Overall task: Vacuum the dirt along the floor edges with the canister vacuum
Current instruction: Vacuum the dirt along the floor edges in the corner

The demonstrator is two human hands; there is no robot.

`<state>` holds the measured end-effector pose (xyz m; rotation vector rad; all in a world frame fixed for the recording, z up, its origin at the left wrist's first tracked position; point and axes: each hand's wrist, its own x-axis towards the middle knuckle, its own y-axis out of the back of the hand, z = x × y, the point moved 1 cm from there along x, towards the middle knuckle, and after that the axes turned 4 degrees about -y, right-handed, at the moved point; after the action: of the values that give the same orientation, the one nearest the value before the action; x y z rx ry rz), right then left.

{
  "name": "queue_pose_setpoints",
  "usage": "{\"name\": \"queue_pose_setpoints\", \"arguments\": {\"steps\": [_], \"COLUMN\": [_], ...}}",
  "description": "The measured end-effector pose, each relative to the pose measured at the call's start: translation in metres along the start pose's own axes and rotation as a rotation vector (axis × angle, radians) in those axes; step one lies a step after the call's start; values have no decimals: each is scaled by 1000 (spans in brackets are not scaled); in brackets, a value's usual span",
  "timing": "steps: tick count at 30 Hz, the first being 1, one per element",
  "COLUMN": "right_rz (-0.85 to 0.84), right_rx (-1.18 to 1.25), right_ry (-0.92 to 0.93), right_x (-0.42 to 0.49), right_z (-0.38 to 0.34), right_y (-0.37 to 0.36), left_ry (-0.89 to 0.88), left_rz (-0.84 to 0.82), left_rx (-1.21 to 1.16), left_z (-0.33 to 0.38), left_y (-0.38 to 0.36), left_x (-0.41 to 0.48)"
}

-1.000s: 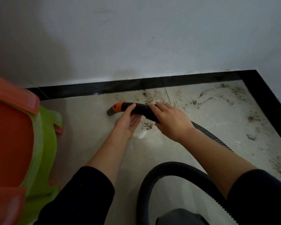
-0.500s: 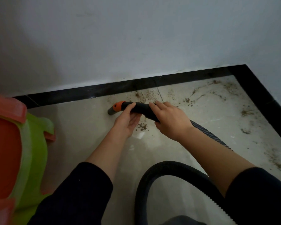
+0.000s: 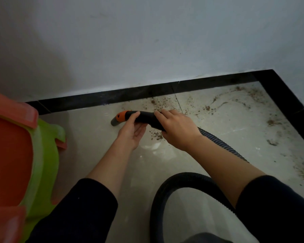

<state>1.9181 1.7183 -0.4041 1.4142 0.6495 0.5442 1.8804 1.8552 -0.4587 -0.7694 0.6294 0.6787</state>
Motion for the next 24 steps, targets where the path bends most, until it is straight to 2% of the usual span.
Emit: {"name": "queue_pose_setpoints", "arguments": {"steps": [24], "right_rz": [-13], "right_rx": [-15], "right_ry": [-75], "right_x": [6], "right_z": [18], "right_y": [1], "left_ry": [38], "left_rz": [-56], "left_rx": [1], "left_z": [-1], "left_y": [-22], "left_x": [14]}}
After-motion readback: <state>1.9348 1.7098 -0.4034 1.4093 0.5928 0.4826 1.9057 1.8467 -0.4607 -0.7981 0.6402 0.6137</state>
